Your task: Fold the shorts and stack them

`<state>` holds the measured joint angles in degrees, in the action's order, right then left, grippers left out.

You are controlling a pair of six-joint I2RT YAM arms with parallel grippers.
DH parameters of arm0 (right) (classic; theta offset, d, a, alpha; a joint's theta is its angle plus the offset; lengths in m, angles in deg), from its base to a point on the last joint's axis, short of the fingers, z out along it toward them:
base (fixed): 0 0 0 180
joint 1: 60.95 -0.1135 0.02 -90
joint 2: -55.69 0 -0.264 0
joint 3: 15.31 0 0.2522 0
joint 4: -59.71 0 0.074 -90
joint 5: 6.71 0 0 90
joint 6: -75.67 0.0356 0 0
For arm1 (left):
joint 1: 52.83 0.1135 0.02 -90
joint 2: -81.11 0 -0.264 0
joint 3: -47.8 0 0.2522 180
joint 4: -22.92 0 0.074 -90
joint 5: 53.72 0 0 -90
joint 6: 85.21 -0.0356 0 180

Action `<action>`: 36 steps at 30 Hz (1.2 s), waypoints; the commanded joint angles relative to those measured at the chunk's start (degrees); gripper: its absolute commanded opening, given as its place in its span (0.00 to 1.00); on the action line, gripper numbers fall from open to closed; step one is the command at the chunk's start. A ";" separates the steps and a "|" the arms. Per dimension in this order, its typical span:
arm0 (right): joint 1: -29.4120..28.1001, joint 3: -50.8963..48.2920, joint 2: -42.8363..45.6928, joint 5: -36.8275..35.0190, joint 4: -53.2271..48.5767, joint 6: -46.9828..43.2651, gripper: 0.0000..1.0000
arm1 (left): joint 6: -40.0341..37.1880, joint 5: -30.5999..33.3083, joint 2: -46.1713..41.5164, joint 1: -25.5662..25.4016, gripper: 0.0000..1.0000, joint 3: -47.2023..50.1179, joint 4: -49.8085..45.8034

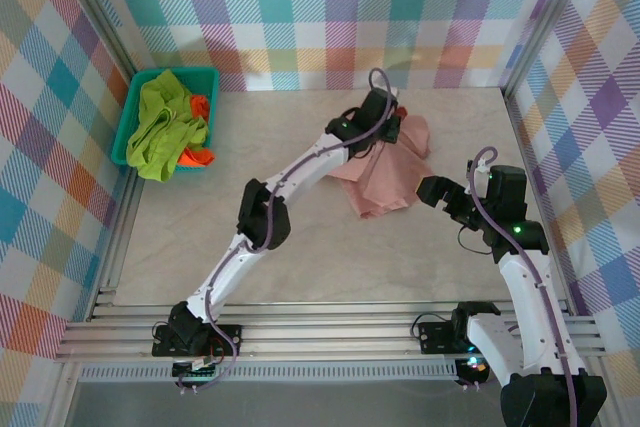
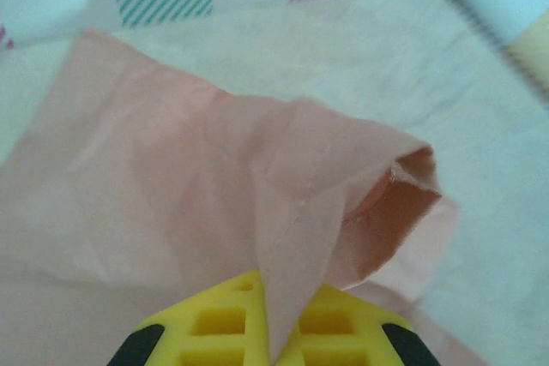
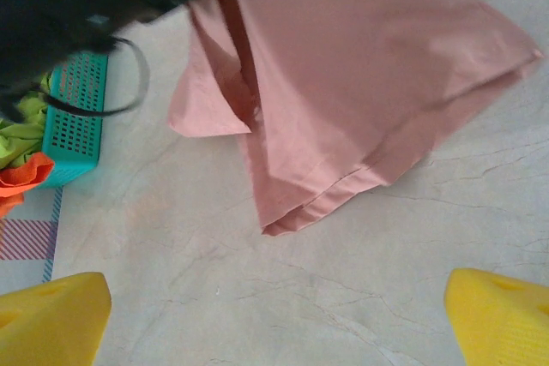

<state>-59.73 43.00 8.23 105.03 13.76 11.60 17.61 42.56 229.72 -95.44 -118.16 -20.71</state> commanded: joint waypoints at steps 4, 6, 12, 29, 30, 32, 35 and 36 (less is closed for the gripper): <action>0.38 0.27 2.03 -0.37 0.03 -1.65 1.00 | 6.79 -15.16 -11.61 5.43 0.00 -1.88 -0.34; 0.45 0.62 2.67 -0.62 -0.24 -1.95 0.99 | 7.56 -18.75 -12.44 8.18 0.00 -1.56 -1.33; 0.43 1.50 4.26 -0.91 -1.56 -3.01 0.99 | 13.46 -26.89 -14.95 19.81 0.29 8.69 1.26; 1.70 2.34 1.51 -3.49 -4.22 -2.03 0.99 | -8.97 -8.76 -34.27 -0.09 0.90 37.37 -1.41; 2.52 2.15 1.26 -3.30 -4.22 -1.46 0.99 | -9.55 -7.15 -33.02 -1.39 0.90 37.33 -1.25; 5.10 1.69 0.25 -2.03 -4.21 0.21 0.99 | -10.70 -3.99 -29.30 -4.08 0.90 35.28 -2.19; 10.27 0.69 -1.26 2.28 -3.06 3.32 0.99 | -11.41 -0.57 -22.45 -7.35 0.89 29.59 -4.04; 12.09 0.23 -1.35 3.67 -2.49 4.37 1.00 | -11.50 0.24 -20.57 -8.05 0.89 27.66 -4.50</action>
<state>-51.14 43.26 7.38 104.55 10.70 12.08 8.71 36.44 203.41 -102.19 -87.06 -21.19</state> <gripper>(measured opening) 0.994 0.896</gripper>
